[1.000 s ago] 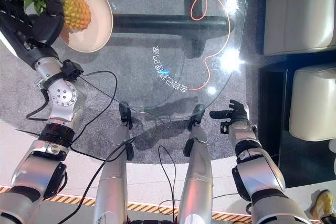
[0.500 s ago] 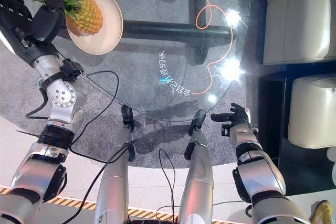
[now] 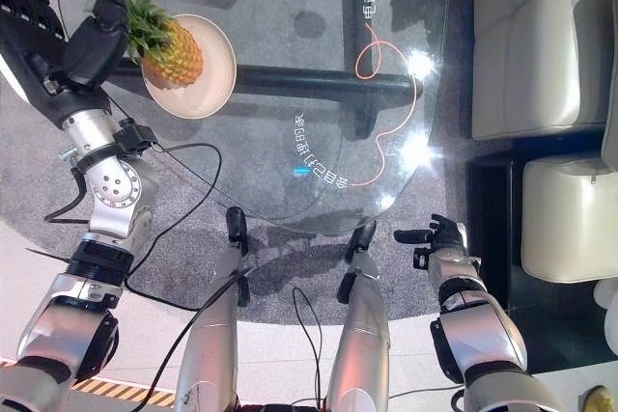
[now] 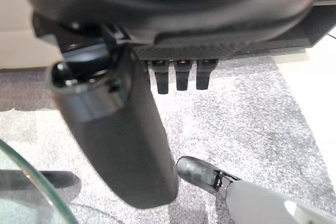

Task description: Pick up the fruit to the plate

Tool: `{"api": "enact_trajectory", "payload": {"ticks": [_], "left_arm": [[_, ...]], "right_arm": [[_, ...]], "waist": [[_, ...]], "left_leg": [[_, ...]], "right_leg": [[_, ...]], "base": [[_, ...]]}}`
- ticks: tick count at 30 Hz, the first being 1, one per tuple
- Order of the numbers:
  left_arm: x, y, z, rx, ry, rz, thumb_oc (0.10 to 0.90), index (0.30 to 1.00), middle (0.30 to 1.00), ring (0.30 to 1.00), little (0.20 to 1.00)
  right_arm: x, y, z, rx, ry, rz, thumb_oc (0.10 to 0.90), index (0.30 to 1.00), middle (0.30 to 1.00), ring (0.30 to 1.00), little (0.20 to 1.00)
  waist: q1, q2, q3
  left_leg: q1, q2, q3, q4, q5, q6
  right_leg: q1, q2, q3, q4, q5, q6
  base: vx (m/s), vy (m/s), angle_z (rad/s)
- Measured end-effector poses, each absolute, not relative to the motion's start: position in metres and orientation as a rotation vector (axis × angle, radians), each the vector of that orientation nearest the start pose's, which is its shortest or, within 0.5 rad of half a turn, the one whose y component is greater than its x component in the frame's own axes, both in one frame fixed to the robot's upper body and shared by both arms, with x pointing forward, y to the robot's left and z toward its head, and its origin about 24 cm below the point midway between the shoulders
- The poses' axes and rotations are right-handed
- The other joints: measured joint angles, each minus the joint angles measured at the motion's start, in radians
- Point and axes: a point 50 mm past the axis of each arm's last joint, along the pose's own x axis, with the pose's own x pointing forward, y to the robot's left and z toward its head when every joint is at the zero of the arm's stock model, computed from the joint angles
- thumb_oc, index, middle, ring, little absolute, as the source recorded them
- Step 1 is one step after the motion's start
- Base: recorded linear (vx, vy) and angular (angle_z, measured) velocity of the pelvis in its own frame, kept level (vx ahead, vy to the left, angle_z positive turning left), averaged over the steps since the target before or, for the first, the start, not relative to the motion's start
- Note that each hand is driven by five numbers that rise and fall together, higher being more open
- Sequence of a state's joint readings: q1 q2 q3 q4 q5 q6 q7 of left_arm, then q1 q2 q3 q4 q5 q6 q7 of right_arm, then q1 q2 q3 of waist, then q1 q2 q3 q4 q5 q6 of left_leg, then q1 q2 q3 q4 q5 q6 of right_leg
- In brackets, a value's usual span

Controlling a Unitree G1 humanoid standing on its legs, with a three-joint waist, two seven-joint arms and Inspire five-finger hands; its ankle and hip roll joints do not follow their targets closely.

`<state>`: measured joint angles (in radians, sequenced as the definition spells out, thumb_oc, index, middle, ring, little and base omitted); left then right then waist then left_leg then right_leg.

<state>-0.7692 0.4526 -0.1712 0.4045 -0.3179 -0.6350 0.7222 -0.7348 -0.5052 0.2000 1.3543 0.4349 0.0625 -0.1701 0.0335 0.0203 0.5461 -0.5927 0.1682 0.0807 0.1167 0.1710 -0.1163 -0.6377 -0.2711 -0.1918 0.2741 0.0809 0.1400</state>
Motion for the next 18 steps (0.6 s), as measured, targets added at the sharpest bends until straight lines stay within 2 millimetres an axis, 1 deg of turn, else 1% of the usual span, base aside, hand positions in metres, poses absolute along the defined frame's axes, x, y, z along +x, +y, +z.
{"api": "enact_trajectory", "payload": {"ticks": [3,4,5,7,8,10,11,12,14,15,16,17,18], "left_arm": [[0.337,0.204,0.229,-0.129,-0.876,0.431,0.8,0.9,0.9,0.9,0.9],[0.337,0.204,0.229,-0.129,-0.876,0.431,0.8,0.9,0.9,0.9,0.9],[0.338,0.21,0.222,-0.077,-0.827,0.422,0.8,0.9,0.9,0.9,0.9],[0.339,0.218,0.212,-0.042,-0.773,0.417,0.8,0.9,0.9,0.9,0.9],[0.338,0.224,0.202,-0.021,-0.728,0.421,0.8,0.9,0.9,0.9,0.9],[0.336,0.238,0.177,0.009,-0.622,0.446,0.8,0.9,0.9,0.9,0.9],[0.335,0.242,0.169,0.022,-0.585,0.46,0.8,0.9,0.9,0.9,0.9],[0.333,0.253,0.149,0.069,-0.495,0.488,0.8,0.9,0.9,0.9,0.9],[0.324,0.269,0.123,0.171,-0.387,0.516,0.8,0.9,0.9,0.9,0.9],[0.316,0.278,0.106,0.235,-0.32,0.526,0.8,0.9,0.9,0.9,0.9],[0.312,0.283,0.097,0.255,-0.284,0.53,0.8,0.9,0.9,0.9,0.9],[0.302,0.29,0.079,0.288,-0.209,0.541,0.8,0.9,0.9,0.9,0.9],[0.287,0.3,0.055,0.329,-0.11,0.545,0.8,0.9,0.9,0.9,0.9]], "right_arm": [[0.309,-0.309,-0.003,-0.183,0.654,-0.487,0.8,0.9,0.9,0.9,0.9],[0.309,-0.309,-0.003,-0.183,0.654,-0.487,0.8,0.9,0.9,0.9,0.9],[0.304,-0.311,-0.008,-0.173,0.672,-0.491,0.8,0.9,0.9,0.9,0.9],[0.298,-0.314,-0.014,-0.162,0.688,-0.504,0.8,0.9,0.9,0.9,0.9],[0.293,-0.315,-0.018,-0.157,0.7,-0.506,0.8,0.9,0.9,0.9,0.9],[0.281,-0.317,-0.029,-0.165,0.735,-0.509,0.8,0.9,0.9,0.9,0.9],[0.277,-0.317,-0.033,-0.168,0.747,-0.51,0.8,0.9,0.9,0.9,0.9],[0.266,-0.32,-0.042,-0.185,0.776,-0.512,0.8,0.9,0.9,0.9,0.9],[0.25,-0.322,-0.054,-0.2,0.82,-0.517,0.8,0.9,0.9,0.9,0.9],[0.24,-0.323,-0.062,-0.19,0.843,-0.526,0.8,0.9,0.9,0.9,0.9],[0.234,-0.323,-0.065,-0.182,0.853,-0.531,0.8,0.9,0.9,0.9,0.9],[0.223,-0.323,-0.073,-0.182,0.884,-0.533,0.8,0.9,0.9,0.9,0.9],[0.209,-0.324,-0.083,-0.192,0.916,-0.532,0.8,0.9,0.9,0.9,0.9]], "waist": [[0.005,0.0,0.0],[0.005,0.0,0.0],[0.006,0.001,0.0],[0.015,0.002,-0.001],[0.016,0.003,-0.001],[0.018,0.005,-0.002],[0.018,0.006,-0.002],[0.017,0.011,-0.006],[0.018,0.016,-0.009],[0.019,0.018,-0.01],[0.02,0.019,-0.01],[0.02,0.021,-0.016],[0.019,0.025,-0.025]], "left_leg": [[0.07,-0.001,0.005,-0.027,-0.001,0.0],[0.07,-0.001,0.005,-0.027,-0.001,0.0],[0.108,0.001,0.005,-0.038,-0.001,0.001],[0.15,0.0,0.01,-0.054,-0.001,0.0],[0.181,0.0,0.015,-0.068,-0.001,0.0],[0.251,-0.002,0.023,-0.098,-0.001,0.001],[0.27,-0.003,0.024,-0.105,-0.001,0.001],[0.313,-0.003,0.024,-0.128,-0.001,0.001],[0.353,-0.002,0.026,-0.151,-0.001,0.0],[0.378,-0.007,0.029,-0.16,-0.001,0.0],[0.395,-0.007,0.033,-0.168,-0.001,0.0],[0.427,-0.007,0.04,-0.185,-0.003,-0.002],[0.466,-0.007,0.048,-0.201,-0.004,-0.004]], "right_leg": [[0.076,0.002,-0.008,-0.04,0.007,0.005],[0.076,0.002,-0.008,-0.04,0.007,0.005],[0.128,0.006,-0.02,-0.073,0.016,0.008],[0.176,0.009,-0.021,-0.104,0.025,0.011],[0.207,0.009,-0.021,-0.121,0.029,0.015],[0.289,0.013,-0.027,-0.177,0.045,0.021],[0.315,0.015,-0.029,-0.199,0.052,0.023],[0.376,0.017,-0.048,-0.251,0.063,0.026],[0.429,0.023,-0.05,-0.301,0.077,0.028],[0.462,0.025,-0.051,-0.326,0.089,0.03],[0.479,0.026,-0.051,-0.337,0.094,0.032],[0.51,0.027,-0.052,-0.356,0.094,0.033],[0.541,0.027,-0.052,-0.359,0.09,0.036]], "base": [[0.0,0.0,0.0],[0.0,0.0,0.0],[0.04,0.001,0.02],[0.05,0.007,-0.02],[0.06,0.009,-0.05],[0.06,0.015,-0.02],[0.08,0.038,0.05],[0.12,0.058,0.08],[0.15,0.07,0.05],[0.12,0.058,-0.01],[0.13,0.057,-0.03],[0.17,0.063,-0.07],[0.22,0.067,-0.05]]}}
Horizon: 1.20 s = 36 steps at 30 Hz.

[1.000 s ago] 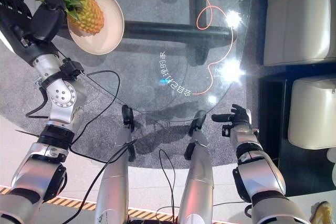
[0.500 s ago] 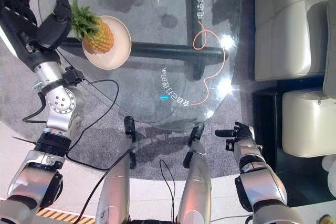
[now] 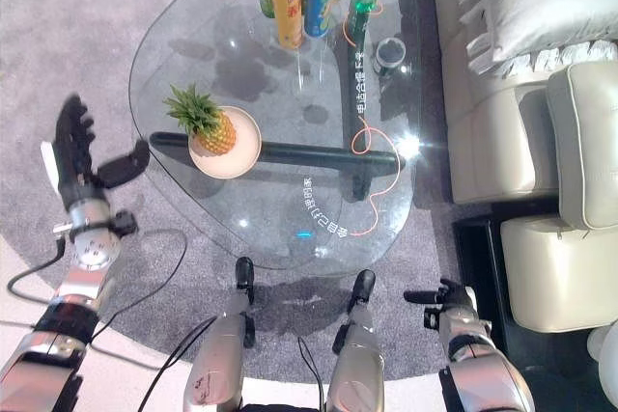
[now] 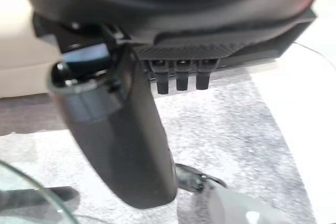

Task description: Pick up the fruit to the plate

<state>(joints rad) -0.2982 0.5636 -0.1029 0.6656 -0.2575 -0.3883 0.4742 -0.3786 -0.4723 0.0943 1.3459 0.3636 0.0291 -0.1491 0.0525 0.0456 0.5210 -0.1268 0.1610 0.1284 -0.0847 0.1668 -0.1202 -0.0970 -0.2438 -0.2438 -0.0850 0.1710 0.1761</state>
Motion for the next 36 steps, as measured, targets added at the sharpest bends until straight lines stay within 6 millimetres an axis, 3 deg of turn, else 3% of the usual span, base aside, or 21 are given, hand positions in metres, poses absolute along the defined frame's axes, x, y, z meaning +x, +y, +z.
{"api": "enact_trajectory", "payload": {"ticks": [3,5,8,9,10,14,17,23,30,36], "left_arm": [[0.262,0.312,0.016,0.369,0.08,0.526,0.8,0.9,0.9,0.9,0.9],[0.236,0.321,-0.016,0.391,0.243,0.495,0.8,0.9,0.9,0.9,0.9],[0.204,0.323,-0.051,0.408,0.442,0.454,0.8,0.9,0.9,0.9,0.9],[0.196,0.324,-0.059,0.411,0.496,0.449,0.8,0.9,0.9,0.9,0.9],[0.176,0.327,-0.076,0.412,0.611,0.456,0.8,0.9,0.9,0.9,0.9],[0.114,0.329,-0.115,0.365,0.957,0.455,0.8,0.9,0.9,0.9,0.9],[0.084,0.318,-0.133,0.313,1.144,0.372,0.8,0.9,0.9,0.9,0.9],[0.053,0.291,-0.151,0.179,1.336,0.239,0.8,0.9,0.9,0.9,0.9],[0.057,0.266,-0.16,0.13,1.355,0.1,0.8,0.9,0.9,0.9,0.9],[0.061,0.263,-0.16,0.131,1.378,0.048,0.8,0.9,0.9,0.9,0.9]], "right_arm": [[0.178,-0.328,-0.097,-0.216,0.998,-0.53,0.8,0.9,0.9,0.9,0.9],[0.158,-0.331,-0.105,-0.249,1.058,-0.522,0.8,0.9,0.9,0.9,0.9],[0.125,-0.332,-0.117,-0.286,1.149,-0.502,0.8,0.9,0.9,0.9,0.9],[0.118,-0.333,-0.119,-0.299,1.169,-0.493,0.8,0.9,0.9,0.9,0.9],[0.109,-0.333,-0.122,-0.315,1.203,-0.48,0.8,0.9,0.9,0.9,0.9],[0.082,-0.332,-0.129,-0.346,1.298,-0.445,0.8,0.9,0.9,0.9,0.9],[0.07,-0.33,-0.133,-0.389,1.361,-0.409,0.8,0.9,0.9,0.9,0.9],[0.058,-0.316,-0.142,-0.455,1.444,-0.281,0.8,0.9,0.9,0.9,0.9],[0.055,-0.296,-0.15,-0.498,1.472,-0.147,0.8,0.9,0.9,0.9,0.9],[0.056,-0.291,-0.152,-0.518,1.485,-0.114,0.8,0.9,0.9,0.9,0.9]], "waist": [[0.0,0.009,-0.071],[-0.004,0.015,-0.106],[-0.006,0.011,-0.237],[-0.007,0.009,-0.257],[-0.008,0.006,-0.296],[-0.031,-0.004,-0.408],[-0.032,-0.006,-0.432],[-0.033,-0.011,-0.451],[-0.034,-0.016,-0.484],[-0.035,-0.023,-0.497]], "left_leg": [[0.008,0.001,0.001,0.0,-0.014,-0.001],[0.068,0.0,0.001,-0.001,-0.028,-0.003],[0.09,0.005,0.003,-0.001,-0.046,-0.009],[0.108,0.005,0.004,-0.001,-0.05,-0.01],[0.129,0.008,0.004,-0.004,-0.06,-0.012],[0.16,0.01,0.006,-0.008,-0.081,-0.013],[0.163,0.011,0.006,-0.008,-0.083,-0.015],[0.175,0.013,0.013,-0.008,-0.083,-0.015],[0.177,0.015,0.017,-0.008,-0.083,-0.015],[0.182,0.018,0.019,-0.008,-0.083,-0.015]], "right_leg": [[0.01,0.0,-0.003,0.0,-0.012,0.003],[0.071,-0.002,-0.012,0.0,-0.025,0.009],[0.099,-0.002,-0.018,-0.001,-0.049,0.012],[0.117,-0.001,-0.019,-0.001,-0.053,0.012],[0.14,0.0,-0.02,-0.003,-0.064,0.013],[0.171,0.001,-0.022,-0.006,-0.084,0.011],[0.18,0.001,-0.022,-0.007,-0.086,0.013],[0.184,0.001,-0.021,-0.006,-0.086,0.013],[0.186,0.003,-0.021,-0.006,-0.086,0.013],[0.186,0.006,-0.021,-0.006,-0.084,0.009]], "base": [[0.22,0.052,0.0],[0.28,0.066,0.04],[0.21,0.048,0.07],[0.2,0.034,0.01],[0.18,0.026,0.0],[0.11,0.031,0.01],[0.04,0.028,0.01],[0.0,-0.003,-0.02],[0.0,0.0,0.0],[0.0,0.0,0.0]]}}
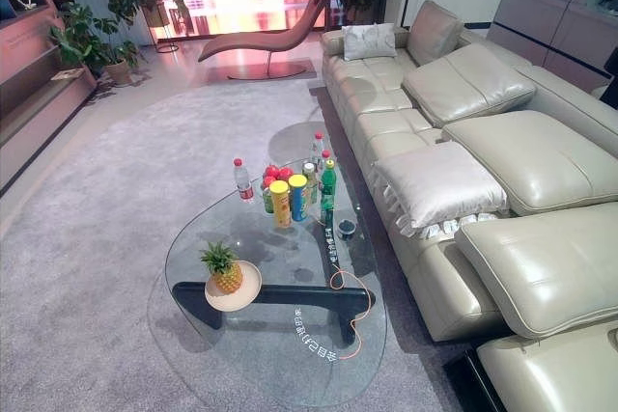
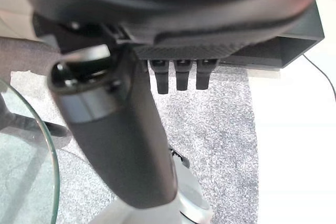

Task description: Pick up the fruit to the plate

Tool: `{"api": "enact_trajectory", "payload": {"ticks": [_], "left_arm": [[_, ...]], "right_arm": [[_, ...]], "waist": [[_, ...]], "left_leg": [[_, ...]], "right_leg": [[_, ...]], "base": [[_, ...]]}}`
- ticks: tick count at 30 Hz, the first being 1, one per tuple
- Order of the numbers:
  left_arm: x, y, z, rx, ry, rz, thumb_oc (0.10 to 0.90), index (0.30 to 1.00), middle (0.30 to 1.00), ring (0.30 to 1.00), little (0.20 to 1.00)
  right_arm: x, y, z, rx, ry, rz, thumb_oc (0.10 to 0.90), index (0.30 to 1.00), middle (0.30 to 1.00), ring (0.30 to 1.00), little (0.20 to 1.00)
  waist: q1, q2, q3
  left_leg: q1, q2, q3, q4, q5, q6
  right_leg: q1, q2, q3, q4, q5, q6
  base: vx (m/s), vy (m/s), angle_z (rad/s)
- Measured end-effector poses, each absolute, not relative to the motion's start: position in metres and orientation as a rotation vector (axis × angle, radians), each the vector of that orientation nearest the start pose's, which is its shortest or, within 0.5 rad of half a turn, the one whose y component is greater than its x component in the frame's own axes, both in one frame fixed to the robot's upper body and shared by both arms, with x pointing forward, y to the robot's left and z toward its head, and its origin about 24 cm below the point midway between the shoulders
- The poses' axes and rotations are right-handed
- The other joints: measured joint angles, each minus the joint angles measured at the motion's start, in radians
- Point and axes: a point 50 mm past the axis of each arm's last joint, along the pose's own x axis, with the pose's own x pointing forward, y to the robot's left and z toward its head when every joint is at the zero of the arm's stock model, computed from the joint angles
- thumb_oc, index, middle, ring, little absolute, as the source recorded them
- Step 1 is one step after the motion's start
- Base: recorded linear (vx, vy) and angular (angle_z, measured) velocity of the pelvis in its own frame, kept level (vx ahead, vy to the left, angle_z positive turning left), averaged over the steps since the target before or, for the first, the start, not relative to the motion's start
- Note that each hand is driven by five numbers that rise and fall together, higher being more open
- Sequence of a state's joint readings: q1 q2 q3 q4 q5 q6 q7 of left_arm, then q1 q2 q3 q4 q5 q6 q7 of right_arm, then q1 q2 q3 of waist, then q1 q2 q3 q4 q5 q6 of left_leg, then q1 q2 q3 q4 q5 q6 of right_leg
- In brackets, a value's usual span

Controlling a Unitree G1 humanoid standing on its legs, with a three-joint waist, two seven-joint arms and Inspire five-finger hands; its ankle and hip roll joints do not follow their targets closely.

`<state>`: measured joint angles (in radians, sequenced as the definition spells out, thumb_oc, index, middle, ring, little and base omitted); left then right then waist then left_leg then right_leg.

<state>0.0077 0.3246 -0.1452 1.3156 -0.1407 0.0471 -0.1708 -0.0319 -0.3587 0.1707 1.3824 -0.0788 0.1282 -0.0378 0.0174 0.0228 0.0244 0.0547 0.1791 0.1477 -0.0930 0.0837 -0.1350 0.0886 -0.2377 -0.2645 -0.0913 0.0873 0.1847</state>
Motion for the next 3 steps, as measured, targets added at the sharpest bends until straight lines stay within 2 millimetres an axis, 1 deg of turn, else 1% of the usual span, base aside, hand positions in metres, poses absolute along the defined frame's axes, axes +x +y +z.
{"api": "enact_trajectory", "payload": {"ticks": [3], "left_arm": [[0.0602,0.2636,-0.1596,0.126,1.388,0.045,0.8,0.9,0.9,0.9,0.9]], "right_arm": [[0.057,-0.2886,-0.1531,-0.523,1.482,-0.096,0.8,0.9,0.9,0.9,0.9]], "waist": [[-0.001,-0.002,-0.001]], "left_leg": [[0.002,0.001,0.003,0.0,0.0,0.0]], "right_leg": [[0.0,0.0,0.001,0.0,0.0,0.0]], "base": [[0.0,0.0,0.0]]}}
